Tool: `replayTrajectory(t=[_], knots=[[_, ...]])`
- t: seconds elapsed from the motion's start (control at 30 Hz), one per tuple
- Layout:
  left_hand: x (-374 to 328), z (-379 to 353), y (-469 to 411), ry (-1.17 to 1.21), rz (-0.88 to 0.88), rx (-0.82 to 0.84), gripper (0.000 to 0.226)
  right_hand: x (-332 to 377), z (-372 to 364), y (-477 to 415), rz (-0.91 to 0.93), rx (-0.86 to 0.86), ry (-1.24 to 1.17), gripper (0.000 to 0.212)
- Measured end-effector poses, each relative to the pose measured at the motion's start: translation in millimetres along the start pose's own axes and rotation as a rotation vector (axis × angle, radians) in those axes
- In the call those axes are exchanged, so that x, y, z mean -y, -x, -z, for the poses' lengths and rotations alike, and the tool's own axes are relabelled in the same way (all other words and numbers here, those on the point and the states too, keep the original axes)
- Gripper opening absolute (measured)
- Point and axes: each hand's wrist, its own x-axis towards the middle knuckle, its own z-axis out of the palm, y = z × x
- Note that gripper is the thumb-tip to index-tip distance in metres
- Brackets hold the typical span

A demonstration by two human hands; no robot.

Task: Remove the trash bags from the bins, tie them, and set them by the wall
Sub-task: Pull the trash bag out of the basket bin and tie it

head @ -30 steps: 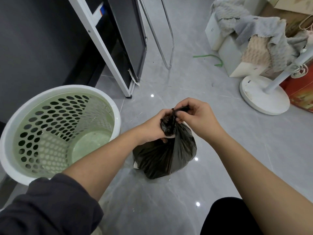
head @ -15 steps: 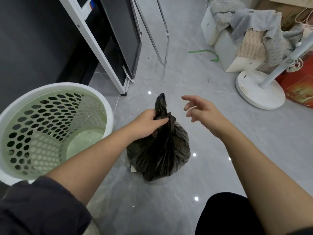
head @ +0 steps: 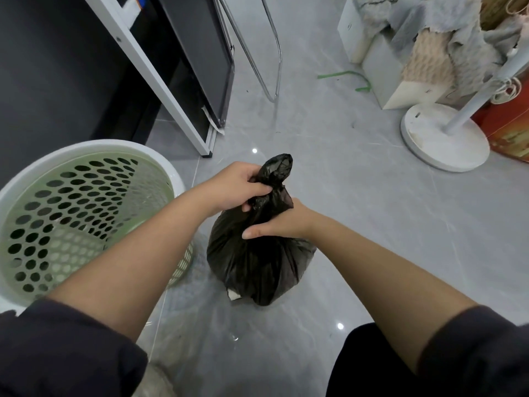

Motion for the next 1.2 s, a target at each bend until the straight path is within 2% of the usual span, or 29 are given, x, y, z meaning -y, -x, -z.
replayTrajectory(t=[0.13, 0.3, 0.37, 0.4, 0.5, 0.63, 0.7, 0.77, 0.83, 1.0, 1.1, 1.2], knots=[[-0.4, 9.8, -1.4, 0.08, 0.061, -0.023, 0.014, 1.6, -13.2, -6.9, -0.017, -0.142, 0.17, 0.044], [1.1, 16.0, 2.8, 0.174, 0.082, -0.029, 0.013, 15.4, -24.2, -7.0, -0.133, -0.247, 0.069, 0.016], [6.6, 22.2, 3.9, 0.183, 0.113, -0.075, 0.011, 16.9, -25.7, -8.5, -0.175, -0.225, 0.148, 0.028], [10.0, 26.0, 4.5, 0.134, 0.127, -0.11, 0.011, 15.6, -26.2, -9.5, -0.2, -0.198, 0.176, 0.029], [17.7, 35.5, 9.2, -0.227, 0.122, -0.175, 0.008, 8.3, -24.5, -12.3, -0.228, -0.118, 0.185, 0.023], [21.2, 37.5, 22.7, -0.609, 0.071, -0.218, 0.008, 7.9, -16.8, -15.3, -0.17, -0.132, 0.137, 0.022], [22.0, 32.7, 32.0, -0.765, -0.041, -0.288, 0.032, 7.2, -10.7, -13.8, -0.205, -0.118, 0.186, 0.023], [22.5, 25.7, 42.3, -0.822, -0.216, -0.298, 0.06, 4.1, -5.5, -11.4, -0.239, -0.097, 0.307, 0.013], [24.1, 21.0, 48.7, -0.885, -0.369, -0.258, 0.072, 1.5, -1.4, -11.4, -0.242, -0.093, 0.431, 0.005], [38.7, 17.1, 38.5, -1.036, -0.446, -0.135, 0.091, 1.2, -1.5, -13.5, -0.218, -0.056, 0.573, 0.01], [42.2, 10.2, 28.8, -1.119, -0.453, -0.115, 0.092, 3.2, -5.3, -14.1, -0.188, -0.028, 0.655, 0.021], [42.1, 1.2, 19.7, -1.194, -0.393, -0.084, 0.068, 3.1, -7.9, -14.6, -0.174, 0.003, 0.707, 0.014]])
